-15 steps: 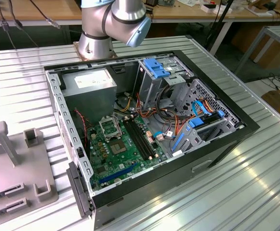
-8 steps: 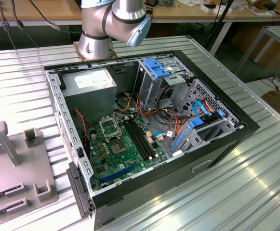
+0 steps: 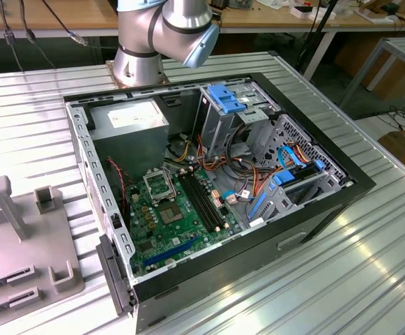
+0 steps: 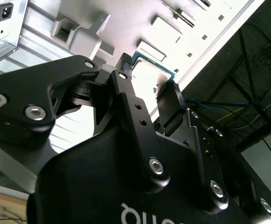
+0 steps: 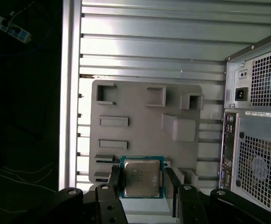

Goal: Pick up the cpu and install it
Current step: 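Pick up the cpu and move it towards the insertion slot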

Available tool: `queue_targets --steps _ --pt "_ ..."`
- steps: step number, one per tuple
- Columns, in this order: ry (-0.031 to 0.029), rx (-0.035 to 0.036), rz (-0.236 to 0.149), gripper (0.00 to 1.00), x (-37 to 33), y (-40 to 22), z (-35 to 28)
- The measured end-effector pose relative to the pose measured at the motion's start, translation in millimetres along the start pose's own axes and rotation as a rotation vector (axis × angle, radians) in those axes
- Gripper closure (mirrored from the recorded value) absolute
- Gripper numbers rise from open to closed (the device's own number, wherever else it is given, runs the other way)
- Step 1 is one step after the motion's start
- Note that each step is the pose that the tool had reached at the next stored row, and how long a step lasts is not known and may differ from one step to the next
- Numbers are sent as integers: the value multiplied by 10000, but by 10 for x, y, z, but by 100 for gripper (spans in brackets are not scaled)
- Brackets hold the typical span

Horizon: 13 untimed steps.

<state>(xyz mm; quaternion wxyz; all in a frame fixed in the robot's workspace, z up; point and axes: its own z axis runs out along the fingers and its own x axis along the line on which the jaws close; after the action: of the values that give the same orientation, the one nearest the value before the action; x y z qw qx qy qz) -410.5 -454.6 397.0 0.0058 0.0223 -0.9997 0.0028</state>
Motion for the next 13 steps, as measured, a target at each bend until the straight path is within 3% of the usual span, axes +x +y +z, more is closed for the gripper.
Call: queue_targets --steps 9,13 --pt "2 -1 0 53 -16 -1 -31" --pt "10 -2 4 53 -59 -3 -34"
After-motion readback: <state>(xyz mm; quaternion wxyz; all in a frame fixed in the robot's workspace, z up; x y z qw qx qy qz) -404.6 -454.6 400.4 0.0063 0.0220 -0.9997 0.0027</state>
